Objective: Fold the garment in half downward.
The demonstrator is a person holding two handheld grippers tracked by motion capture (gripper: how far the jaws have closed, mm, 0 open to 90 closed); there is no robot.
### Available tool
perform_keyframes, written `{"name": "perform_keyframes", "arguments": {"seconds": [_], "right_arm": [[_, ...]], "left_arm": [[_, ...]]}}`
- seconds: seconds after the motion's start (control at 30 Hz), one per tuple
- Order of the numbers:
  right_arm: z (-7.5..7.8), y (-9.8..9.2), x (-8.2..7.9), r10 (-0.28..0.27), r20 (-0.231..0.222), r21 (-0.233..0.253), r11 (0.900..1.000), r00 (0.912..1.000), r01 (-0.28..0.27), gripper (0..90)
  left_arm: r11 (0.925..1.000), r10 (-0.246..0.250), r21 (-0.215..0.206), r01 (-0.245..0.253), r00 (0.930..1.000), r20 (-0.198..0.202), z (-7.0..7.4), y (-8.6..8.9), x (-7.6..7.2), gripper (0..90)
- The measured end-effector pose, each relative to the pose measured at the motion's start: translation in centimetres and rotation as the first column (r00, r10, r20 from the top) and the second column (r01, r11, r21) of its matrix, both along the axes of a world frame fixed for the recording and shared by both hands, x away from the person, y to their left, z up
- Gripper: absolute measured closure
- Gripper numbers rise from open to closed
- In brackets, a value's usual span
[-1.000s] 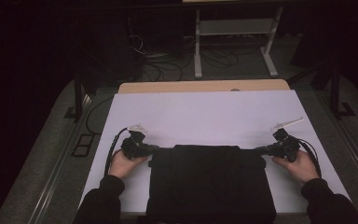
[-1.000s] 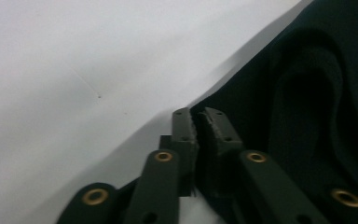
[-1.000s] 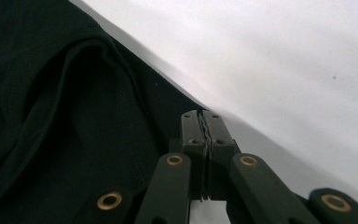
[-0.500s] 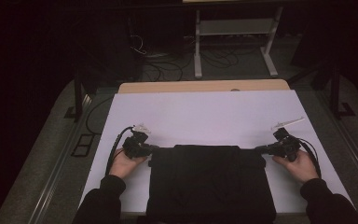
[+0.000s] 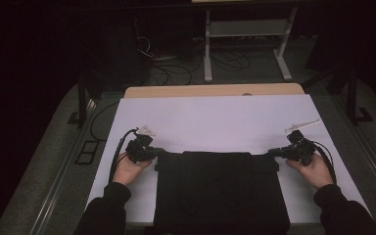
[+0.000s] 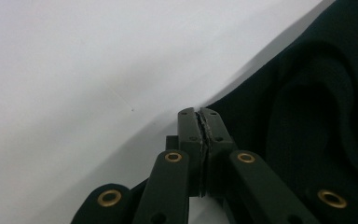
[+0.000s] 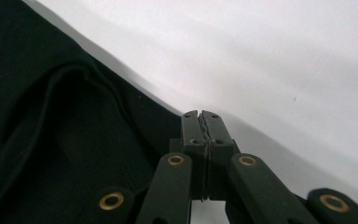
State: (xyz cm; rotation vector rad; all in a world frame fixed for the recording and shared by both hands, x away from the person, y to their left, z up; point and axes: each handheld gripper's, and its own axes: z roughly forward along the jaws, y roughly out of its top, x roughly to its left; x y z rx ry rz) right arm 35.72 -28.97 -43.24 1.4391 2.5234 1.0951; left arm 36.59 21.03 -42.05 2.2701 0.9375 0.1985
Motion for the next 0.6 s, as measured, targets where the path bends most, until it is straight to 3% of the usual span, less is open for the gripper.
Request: {"name": "perform_keyframes", "arguments": {"seconds": [0.17,0.3,0.43,0.6], "right_arm": [[0.8,-0.2,0.2,-0.007,0.029,0.012,1.000,0.9996,0.007,88.0],[0.9,-0.3,0.5,-0.007,0.028,0.005,1.000,0.9996,0.007,88.0],[1.2,-0.1,0.8,-0.008,0.039,-0.006,1.000,0.9992,0.008,88.0],[1.7,-0.1,1.1,-0.014,0.056,-0.011,1.000,0.9983,0.015,88.0]], "left_arm": [[0.9997,-0.002,0.023,0.001,0.9996,0.027,0.4,-0.1,0.2,87.7],[0.9957,0.004,0.092,-0.008,0.9991,0.042,0.6,-0.4,0.5,87.7],[0.9945,0.011,0.103,-0.017,0.9982,0.058,1.0,-0.5,0.7,87.7],[0.9957,0.032,0.085,-0.038,0.9970,0.071,1.6,-0.2,1.3,87.7]]}}
